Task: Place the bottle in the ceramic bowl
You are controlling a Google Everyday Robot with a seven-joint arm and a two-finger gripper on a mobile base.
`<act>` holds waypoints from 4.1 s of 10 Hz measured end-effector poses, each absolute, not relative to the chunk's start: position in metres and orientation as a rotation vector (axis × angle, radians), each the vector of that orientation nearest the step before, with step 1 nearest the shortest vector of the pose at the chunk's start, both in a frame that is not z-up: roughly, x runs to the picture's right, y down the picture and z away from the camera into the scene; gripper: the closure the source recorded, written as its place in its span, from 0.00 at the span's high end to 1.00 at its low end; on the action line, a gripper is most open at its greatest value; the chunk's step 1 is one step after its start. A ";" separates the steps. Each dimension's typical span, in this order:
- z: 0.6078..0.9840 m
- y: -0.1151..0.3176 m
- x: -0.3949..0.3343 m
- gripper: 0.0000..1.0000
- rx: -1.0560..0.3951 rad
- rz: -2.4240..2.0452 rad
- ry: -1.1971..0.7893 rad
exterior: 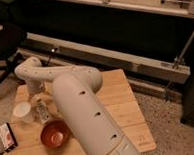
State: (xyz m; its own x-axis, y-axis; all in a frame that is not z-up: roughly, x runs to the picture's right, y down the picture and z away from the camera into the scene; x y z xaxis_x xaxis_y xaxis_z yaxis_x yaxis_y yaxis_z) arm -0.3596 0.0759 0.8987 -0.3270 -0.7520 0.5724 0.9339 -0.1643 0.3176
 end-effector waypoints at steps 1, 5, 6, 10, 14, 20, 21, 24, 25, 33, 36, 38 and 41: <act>0.901 0.076 -0.356 0.80 -0.335 -1.766 -0.748; 0.902 0.075 -0.354 0.80 -0.335 -1.766 -0.745; 0.902 0.076 -0.355 0.80 -0.335 -1.767 -0.746; 0.902 0.076 -0.355 0.80 -0.335 -1.767 -0.746; 0.902 0.076 -0.355 0.80 -0.335 -1.767 -0.746; 0.897 0.088 -0.350 0.80 -0.387 -1.879 -0.702; 0.897 0.091 -0.351 0.80 -0.393 -1.895 -0.698; 0.905 0.103 -0.356 0.62 -0.417 -1.918 -0.701; 0.910 0.111 -0.361 0.52 -0.429 -1.926 -0.715; 0.855 0.055 -0.342 0.00 -0.403 -1.952 -0.463; 0.808 0.028 -0.283 0.00 -0.328 -1.876 -0.294; 0.779 0.046 -0.279 0.00 -0.236 -1.845 -0.313; 0.748 0.091 -0.286 0.00 -0.110 -1.809 -0.424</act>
